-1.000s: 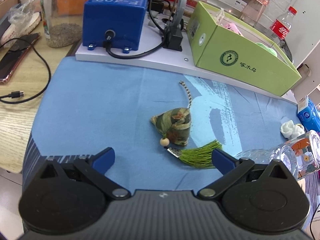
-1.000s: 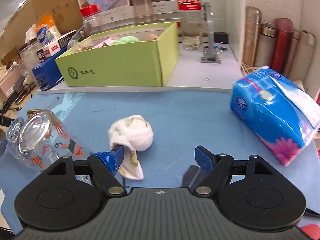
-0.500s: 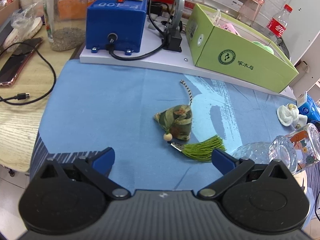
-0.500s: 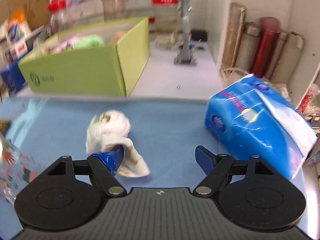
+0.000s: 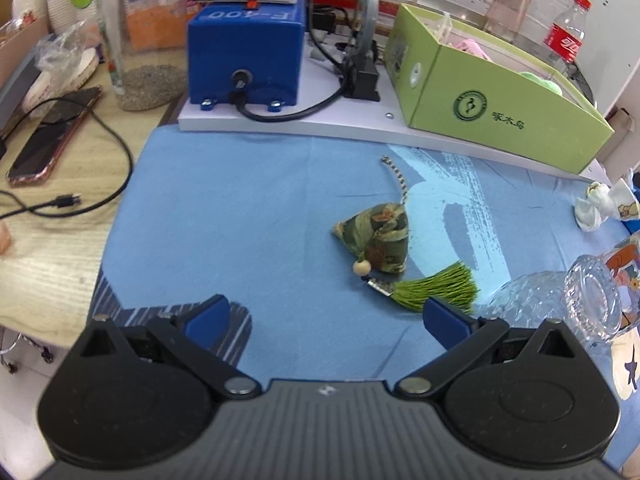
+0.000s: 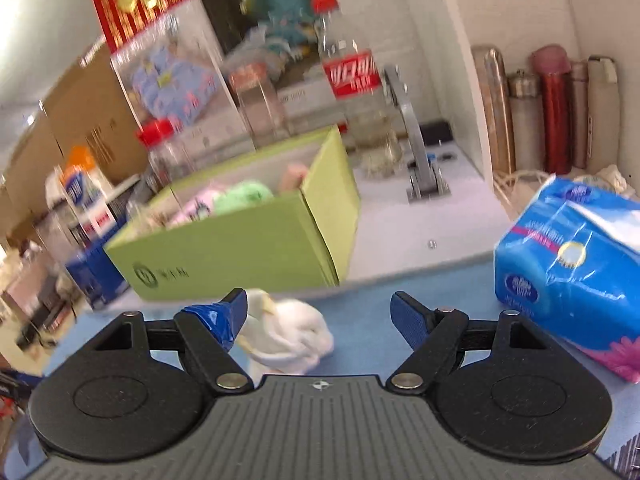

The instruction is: Organize soft objects

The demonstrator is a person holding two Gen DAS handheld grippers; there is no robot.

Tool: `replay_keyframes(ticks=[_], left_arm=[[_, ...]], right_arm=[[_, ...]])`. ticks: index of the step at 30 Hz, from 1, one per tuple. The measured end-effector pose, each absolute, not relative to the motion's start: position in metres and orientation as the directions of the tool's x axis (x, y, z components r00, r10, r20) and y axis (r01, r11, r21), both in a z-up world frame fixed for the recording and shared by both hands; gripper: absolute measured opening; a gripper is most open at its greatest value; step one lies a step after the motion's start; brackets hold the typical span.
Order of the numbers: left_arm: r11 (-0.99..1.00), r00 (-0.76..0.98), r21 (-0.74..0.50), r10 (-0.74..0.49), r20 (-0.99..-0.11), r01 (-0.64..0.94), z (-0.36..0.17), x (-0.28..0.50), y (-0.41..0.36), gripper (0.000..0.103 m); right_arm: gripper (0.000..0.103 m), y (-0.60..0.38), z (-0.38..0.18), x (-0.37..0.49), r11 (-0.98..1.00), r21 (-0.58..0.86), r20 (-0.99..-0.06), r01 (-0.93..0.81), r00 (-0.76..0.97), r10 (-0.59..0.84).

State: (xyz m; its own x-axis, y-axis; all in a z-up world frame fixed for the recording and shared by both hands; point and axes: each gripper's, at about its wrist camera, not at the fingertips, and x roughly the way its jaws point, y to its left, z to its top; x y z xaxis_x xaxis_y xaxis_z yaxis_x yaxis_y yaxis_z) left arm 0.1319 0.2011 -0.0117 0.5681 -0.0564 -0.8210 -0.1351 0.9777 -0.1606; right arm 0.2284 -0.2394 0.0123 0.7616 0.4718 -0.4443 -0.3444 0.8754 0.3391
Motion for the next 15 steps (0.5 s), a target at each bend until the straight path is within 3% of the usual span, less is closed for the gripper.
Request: replay_keyframes(ticks=[3,7,15], left_arm=[[0.975,0.578,-0.178,-0.068,-0.813,-0.134,-0.014,0.147,0.196,0.102],[0.969,0.591,-0.199,-0.073,-0.804,-0.15,-0.021,0.168,0.193,0.102],[0.992,0.618,-0.029,0.052,-0.785,-0.121,-0.031,0.181,0.175,0.102]], right_arm=[[0.065,-0.245,0.025,0.217,0.884,0.32,-0.417,-0.34,0.787,0.454],[0.066,-0.235,0.023,0.216,0.888,0.252,-0.49,-0.385,0.74,0.461],[0.066,-0.209,-0.01,0.233,0.893,0.111,-0.628,-0.437,0.666,0.403]])
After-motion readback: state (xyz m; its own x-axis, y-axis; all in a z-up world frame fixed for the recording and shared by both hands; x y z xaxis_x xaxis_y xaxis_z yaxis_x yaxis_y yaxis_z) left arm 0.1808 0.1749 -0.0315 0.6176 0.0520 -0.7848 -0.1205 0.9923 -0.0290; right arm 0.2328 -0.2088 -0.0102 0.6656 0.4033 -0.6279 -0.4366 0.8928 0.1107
